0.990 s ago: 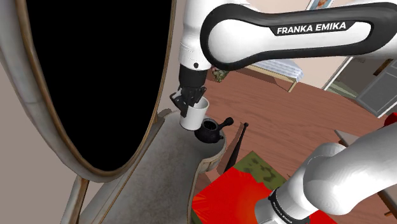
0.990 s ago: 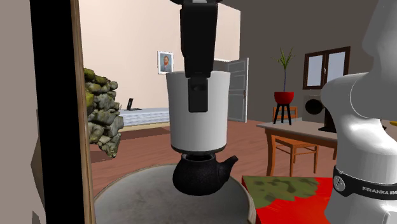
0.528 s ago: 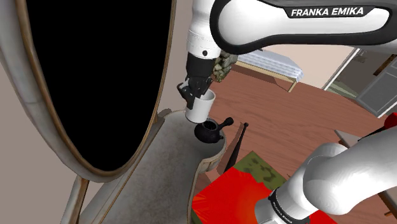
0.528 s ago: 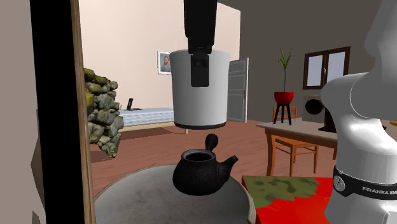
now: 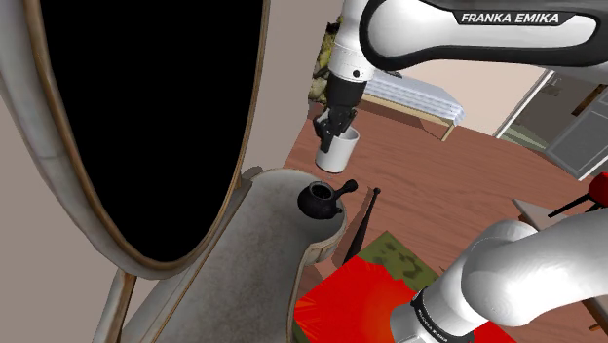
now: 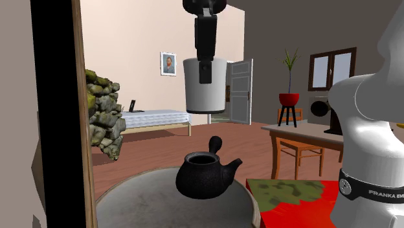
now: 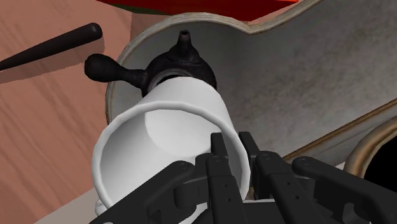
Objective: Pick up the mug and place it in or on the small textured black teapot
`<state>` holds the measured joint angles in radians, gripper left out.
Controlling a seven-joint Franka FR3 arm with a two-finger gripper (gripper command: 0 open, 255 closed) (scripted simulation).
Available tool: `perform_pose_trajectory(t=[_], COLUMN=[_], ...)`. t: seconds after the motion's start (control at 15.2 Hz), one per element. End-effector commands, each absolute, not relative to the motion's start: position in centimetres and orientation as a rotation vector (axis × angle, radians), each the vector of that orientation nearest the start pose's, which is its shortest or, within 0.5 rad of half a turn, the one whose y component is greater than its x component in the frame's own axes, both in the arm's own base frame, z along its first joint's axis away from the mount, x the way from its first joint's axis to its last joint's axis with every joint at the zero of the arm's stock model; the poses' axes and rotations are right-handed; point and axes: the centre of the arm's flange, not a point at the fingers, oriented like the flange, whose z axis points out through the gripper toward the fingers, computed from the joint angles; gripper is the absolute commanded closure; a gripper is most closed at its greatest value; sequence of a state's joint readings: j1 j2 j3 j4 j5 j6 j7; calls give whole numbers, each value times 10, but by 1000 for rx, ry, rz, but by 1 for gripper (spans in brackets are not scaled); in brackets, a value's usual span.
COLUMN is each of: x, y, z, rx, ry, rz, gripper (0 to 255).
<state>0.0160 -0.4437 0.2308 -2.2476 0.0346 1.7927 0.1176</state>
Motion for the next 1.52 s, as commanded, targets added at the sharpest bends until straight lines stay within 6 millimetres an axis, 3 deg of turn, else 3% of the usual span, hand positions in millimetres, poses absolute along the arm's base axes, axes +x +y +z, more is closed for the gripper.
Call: perform_pose_trajectory(t=[0.0, 0.2, 1.32, 1.45], x=[402, 401, 401, 401], y=[91, 46, 46, 46], z=[537, 542, 453, 449], rx=[-3205, -3205, -3205, -3205], ry=[-161, -161, -161, -161], rz=[16, 16, 16, 16], gripper=[255, 255, 255, 255])
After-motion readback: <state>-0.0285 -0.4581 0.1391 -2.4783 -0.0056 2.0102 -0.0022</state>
